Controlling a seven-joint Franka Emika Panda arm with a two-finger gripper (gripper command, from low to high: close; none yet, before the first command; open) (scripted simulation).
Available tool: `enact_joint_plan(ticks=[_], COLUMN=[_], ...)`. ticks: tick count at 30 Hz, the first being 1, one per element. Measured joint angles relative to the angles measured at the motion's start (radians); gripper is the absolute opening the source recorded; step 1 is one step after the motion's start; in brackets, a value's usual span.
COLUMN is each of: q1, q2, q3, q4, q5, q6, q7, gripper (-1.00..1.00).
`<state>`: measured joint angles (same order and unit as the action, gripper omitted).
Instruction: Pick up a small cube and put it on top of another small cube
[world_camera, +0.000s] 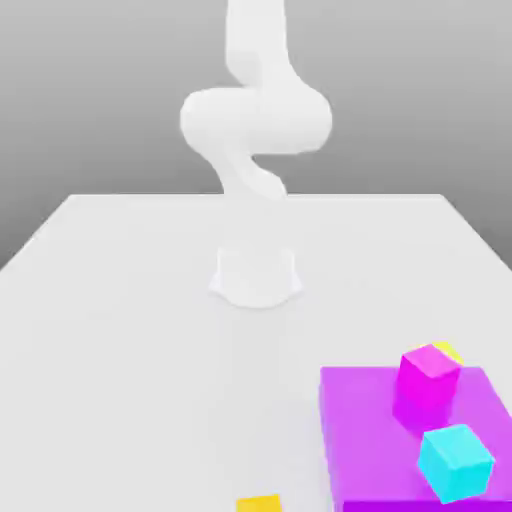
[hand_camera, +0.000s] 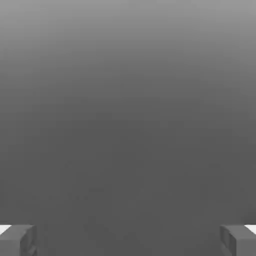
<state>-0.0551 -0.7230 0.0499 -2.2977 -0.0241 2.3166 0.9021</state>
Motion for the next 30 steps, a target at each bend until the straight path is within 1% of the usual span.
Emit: enact_joint_plan(ticks=[8, 14, 20, 23, 27, 30], q1=[-0.165, -0.249, -0.292, -0.296, -0.29, -0.278], q2=[0.249, 0.435, 0.622, 0.713, 0.827, 0.906], q3=[0.157, 0.241, 0.28, 0.279, 0.271, 0.258], q4=[0.007, 0.013, 0.019, 0.022, 0.023, 0.023], q5=[-0.098, -0.196, -0.291, -0.327, -0.349, -0.343], q6=[0.055, 0.093, 0.129, 0.15, 0.183, 0.214], q7=[0.346, 0.618, 0.888, 1.015, 1.167, 1.265], gripper=[0.0, 0.0, 0.0, 0.0, 0.0, 0.0])
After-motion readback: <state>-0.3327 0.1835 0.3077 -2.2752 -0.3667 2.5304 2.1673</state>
